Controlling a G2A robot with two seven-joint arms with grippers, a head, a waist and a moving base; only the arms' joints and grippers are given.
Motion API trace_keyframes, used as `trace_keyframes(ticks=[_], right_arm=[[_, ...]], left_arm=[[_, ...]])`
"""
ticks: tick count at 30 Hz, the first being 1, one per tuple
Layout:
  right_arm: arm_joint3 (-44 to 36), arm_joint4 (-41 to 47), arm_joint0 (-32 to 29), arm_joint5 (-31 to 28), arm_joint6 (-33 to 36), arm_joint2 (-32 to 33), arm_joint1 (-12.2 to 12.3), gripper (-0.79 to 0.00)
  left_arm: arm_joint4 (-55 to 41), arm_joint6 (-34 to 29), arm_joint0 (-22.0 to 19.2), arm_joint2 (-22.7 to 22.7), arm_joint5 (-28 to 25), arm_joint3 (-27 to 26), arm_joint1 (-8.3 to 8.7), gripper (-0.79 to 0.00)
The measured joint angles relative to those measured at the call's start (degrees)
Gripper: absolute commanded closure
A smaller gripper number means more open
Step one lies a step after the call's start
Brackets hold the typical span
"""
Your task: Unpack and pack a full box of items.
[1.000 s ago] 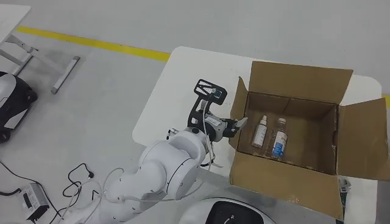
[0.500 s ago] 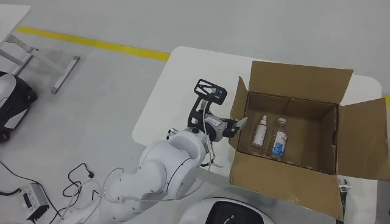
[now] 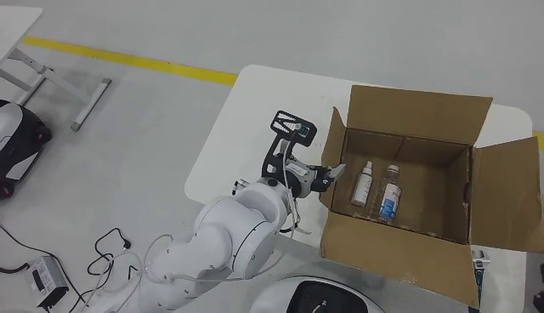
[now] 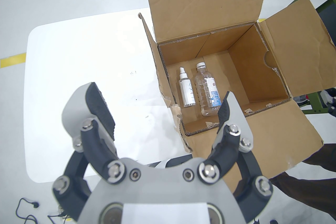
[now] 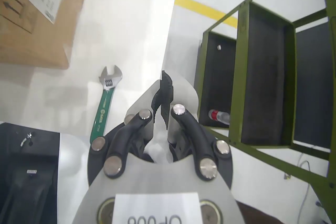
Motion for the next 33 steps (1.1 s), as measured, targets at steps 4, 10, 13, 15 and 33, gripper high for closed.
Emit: trace_keyframes(ticks=[4, 10, 13, 15, 33], right_arm=[[-0.02, -4.39, 3.33, 0.27, 14.04, -3.06, 0.21, 0.0], [1.09, -8.02, 7.88, -2.76, 23.05, -6.65, 0.52, 0.0], [1.11, -7.95, 7.89, -2.56, 23.02, -6.63, 0.51, 0.0], [1.09, -7.93, 7.86, -2.54, 22.98, -6.6, 0.51, 0.0], [8.96, -2.16, 18.68, -2.2, 38.98, -13.87, 0.18, -0.095]], left_arm=[[0.0, 0.0, 0.0, 0.0, 0.0, 0.0, 0.0, -0.785], [0.0, 0.0, 0.0, 0.0, 0.0, 0.0, 0.0, -0.785], [0.0, 0.0, 0.0, 0.0, 0.0, 0.0, 0.0, -0.785], [0.0, 0.0, 0.0, 0.0, 0.0, 0.0, 0.0, -0.785], [0.0, 0.0, 0.0, 0.0, 0.0, 0.0, 0.0, -0.785]])
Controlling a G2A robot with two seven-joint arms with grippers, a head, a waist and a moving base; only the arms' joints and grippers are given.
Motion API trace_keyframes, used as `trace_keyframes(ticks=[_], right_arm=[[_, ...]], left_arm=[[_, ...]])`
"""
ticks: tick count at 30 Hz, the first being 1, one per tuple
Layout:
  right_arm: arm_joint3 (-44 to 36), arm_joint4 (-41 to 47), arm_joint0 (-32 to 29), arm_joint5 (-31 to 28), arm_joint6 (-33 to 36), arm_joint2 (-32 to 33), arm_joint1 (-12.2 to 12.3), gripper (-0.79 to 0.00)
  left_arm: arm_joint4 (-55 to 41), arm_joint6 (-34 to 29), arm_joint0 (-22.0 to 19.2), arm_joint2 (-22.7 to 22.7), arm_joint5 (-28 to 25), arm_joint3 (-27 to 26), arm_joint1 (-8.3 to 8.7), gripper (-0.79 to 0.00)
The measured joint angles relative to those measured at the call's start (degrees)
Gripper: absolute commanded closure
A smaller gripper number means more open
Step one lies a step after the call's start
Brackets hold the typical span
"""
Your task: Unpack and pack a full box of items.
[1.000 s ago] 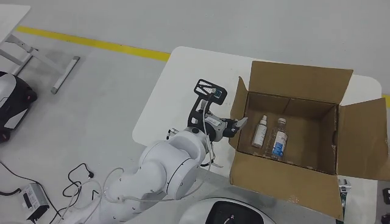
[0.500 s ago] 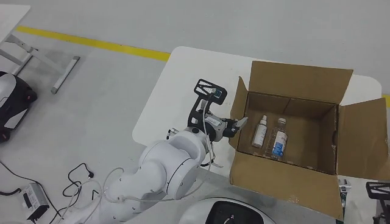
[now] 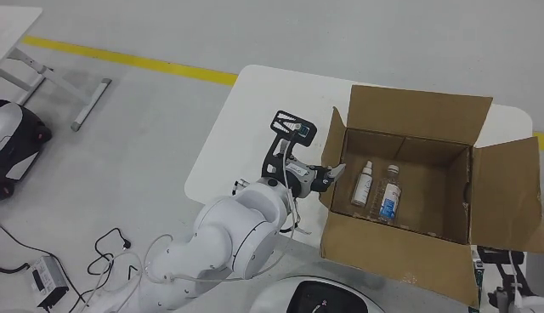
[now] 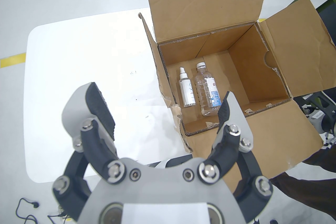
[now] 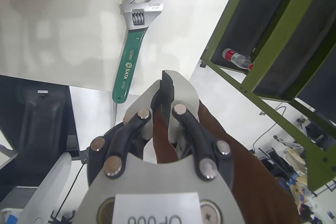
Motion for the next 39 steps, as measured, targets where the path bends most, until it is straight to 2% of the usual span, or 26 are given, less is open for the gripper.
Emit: trace_keyframes(ticks=[3, 9, 22, 24, 28, 35, 39], right_arm=[[1.68, 2.74, 0.73, 0.74, 0.18, 0.71, 0.01, -0.256], [4.43, 6.18, 2.03, 1.49, -0.32, 0.19, 0.06, -0.289], [6.27, 7.69, 3.35, 1.87, 0.0, -1.17, 0.48, -0.32], [4.92, 8.54, 2.91, 2.25, -0.14, -0.57, 0.56, -0.289], [-0.32, 11.38, 0.4, 3.23, -2.28, 2.78, 0.77, 0.0], [-9.68, 14.04, -5.68, 3.57, -11.41, 9.34, 1.04, 0.0], [-11.81, 13.55, -7.39, 2.95, -14.19, 10.99, 1.16, 0.0]], left_arm=[[0.0, 0.0, 0.0, 0.0, 0.0, 0.0, 0.0, -0.785], [0.0, 0.0, 0.0, 0.0, 0.0, 0.0, 0.0, -0.785], [0.0, 0.0, 0.0, 0.0, 0.0, 0.0, 0.0, -0.785], [0.0, 0.0, 0.0, 0.0, 0.0, 0.0, 0.0, -0.785], [0.0, 0.0, 0.0, 0.0, 0.0, 0.0, 0.0, -0.785], [0.0, 0.0, 0.0, 0.0, 0.0, 0.0, 0.0, -0.785], [0.0, 0.0, 0.0, 0.0, 0.0, 0.0, 0.0, -0.785]])
